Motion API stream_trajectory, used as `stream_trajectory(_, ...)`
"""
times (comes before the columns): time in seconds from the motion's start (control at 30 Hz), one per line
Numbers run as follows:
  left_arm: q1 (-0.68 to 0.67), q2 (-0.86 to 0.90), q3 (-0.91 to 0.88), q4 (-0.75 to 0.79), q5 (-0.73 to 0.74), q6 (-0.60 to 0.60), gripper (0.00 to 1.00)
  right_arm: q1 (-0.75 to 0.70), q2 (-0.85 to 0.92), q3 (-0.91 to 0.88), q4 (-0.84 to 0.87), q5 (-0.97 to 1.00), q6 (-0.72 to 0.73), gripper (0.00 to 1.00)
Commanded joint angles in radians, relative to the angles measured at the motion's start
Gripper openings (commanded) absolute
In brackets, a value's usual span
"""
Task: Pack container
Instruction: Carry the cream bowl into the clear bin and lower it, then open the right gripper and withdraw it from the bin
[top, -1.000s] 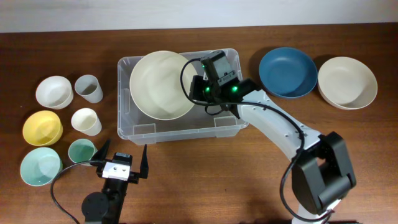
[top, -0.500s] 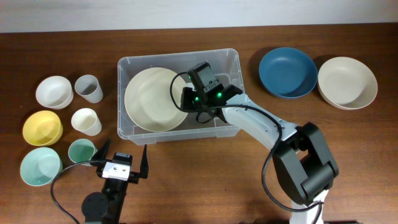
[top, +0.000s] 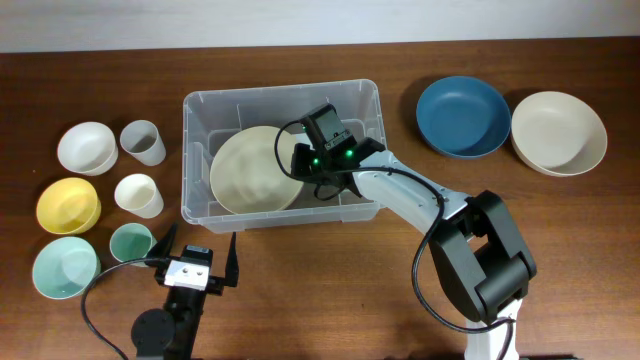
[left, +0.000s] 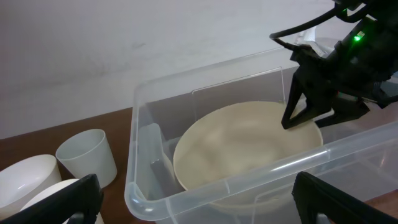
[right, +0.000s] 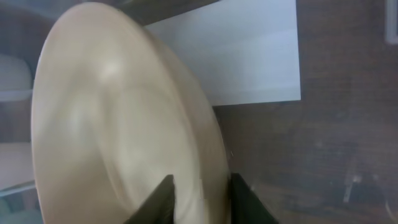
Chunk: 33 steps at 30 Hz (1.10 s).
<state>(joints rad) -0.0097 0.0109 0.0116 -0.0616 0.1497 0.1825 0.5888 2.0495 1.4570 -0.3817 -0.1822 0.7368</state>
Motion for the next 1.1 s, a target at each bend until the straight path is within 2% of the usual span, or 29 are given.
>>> stream_trajectory(0.0, 0.006, -0.006, -0.003, -0.006, 0.0, -0.009, 1.0, 0.003, 0.01, 0.027, 0.0, -0.009, 0.005, 0.3)
stream_trajectory(0.13, 0.006, -0.006, -0.003, -0.006, 0.0, -0.009, 1.0, 0.003, 0.01, 0.027, -0.006, -0.019, 0.005, 0.29)
stream_trajectory(0.2, 0.006, -0.006, -0.003, -0.006, 0.0, -0.009, 1.0, 0.003, 0.01, 0.027, -0.006, -0.028, 0.005, 0.19)
stream_trajectory(0.37, 0.006, -0.006, -0.003, -0.006, 0.0, -0.009, 1.0, 0.003, 0.01, 0.027, -0.006, -0.052, 0.005, 0.12)
stream_trajectory(0.63, 0.006, -0.006, -0.003, -0.006, 0.0, -0.009, 1.0, -0.004, 0.01, 0.027, -0.015, -0.053, -0.022, 0.12)
stream_trajectory(0.93, 0.006, -0.006, -0.003, -0.006, 0.0, -0.009, 1.0, -0.08, -0.061, 0.03, -0.084, -0.029, -0.124, 0.44)
stream_trajectory(1.07, 0.006, -0.006, -0.003, -0.006, 0.0, -0.009, 1.0, -0.14, -0.13, 0.03, -0.15, 0.06, -0.136, 0.71)
